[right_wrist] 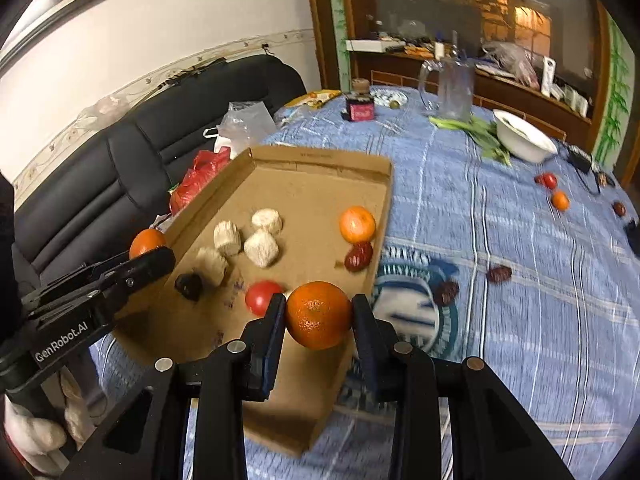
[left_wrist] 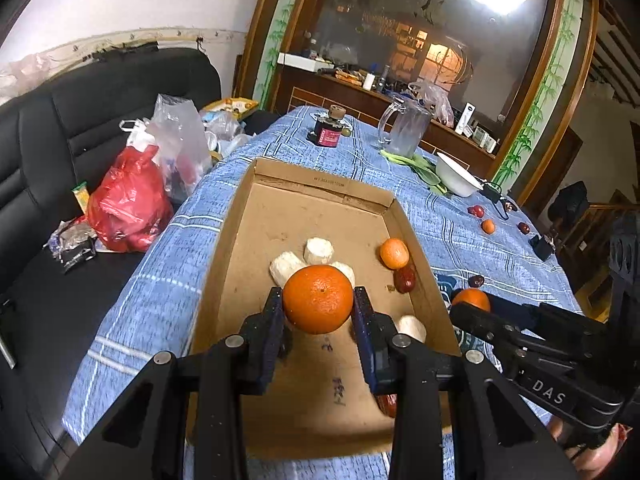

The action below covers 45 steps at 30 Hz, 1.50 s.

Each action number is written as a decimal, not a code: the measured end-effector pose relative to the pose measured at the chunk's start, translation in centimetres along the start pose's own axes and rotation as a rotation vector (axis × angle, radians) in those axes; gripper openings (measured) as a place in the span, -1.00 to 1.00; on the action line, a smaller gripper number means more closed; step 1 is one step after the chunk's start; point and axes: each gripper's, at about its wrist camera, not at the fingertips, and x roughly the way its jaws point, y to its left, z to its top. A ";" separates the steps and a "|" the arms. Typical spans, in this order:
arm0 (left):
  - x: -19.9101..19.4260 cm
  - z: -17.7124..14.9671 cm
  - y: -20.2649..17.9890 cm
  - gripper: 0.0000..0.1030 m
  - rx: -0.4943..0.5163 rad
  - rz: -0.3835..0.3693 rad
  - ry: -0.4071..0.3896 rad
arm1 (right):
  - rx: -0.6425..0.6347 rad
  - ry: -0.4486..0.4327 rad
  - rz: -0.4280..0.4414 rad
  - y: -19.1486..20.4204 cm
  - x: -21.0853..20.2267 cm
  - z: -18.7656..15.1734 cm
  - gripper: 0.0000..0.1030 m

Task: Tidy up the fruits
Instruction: 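Carry both oranges into the cardboard box and open both tools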

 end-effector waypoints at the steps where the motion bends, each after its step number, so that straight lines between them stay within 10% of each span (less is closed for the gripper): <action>1: 0.3 0.5 0.4 -0.38 -0.004 -0.002 0.009 | -0.004 -0.002 0.002 0.0 0.3 0.4 -0.29; 21: 11.3 9.2 1.6 -0.38 0.058 0.079 0.243 | -0.065 0.104 0.031 0.7 9.6 6.4 -0.29; 40: 15.9 8.8 2.2 -0.35 0.057 0.140 0.335 | -0.113 0.225 0.008 1.3 13.7 6.9 -0.27; 45: 15.6 9.0 2.3 -0.01 0.045 0.130 0.322 | -0.129 0.238 -0.011 1.5 14.0 6.9 -0.25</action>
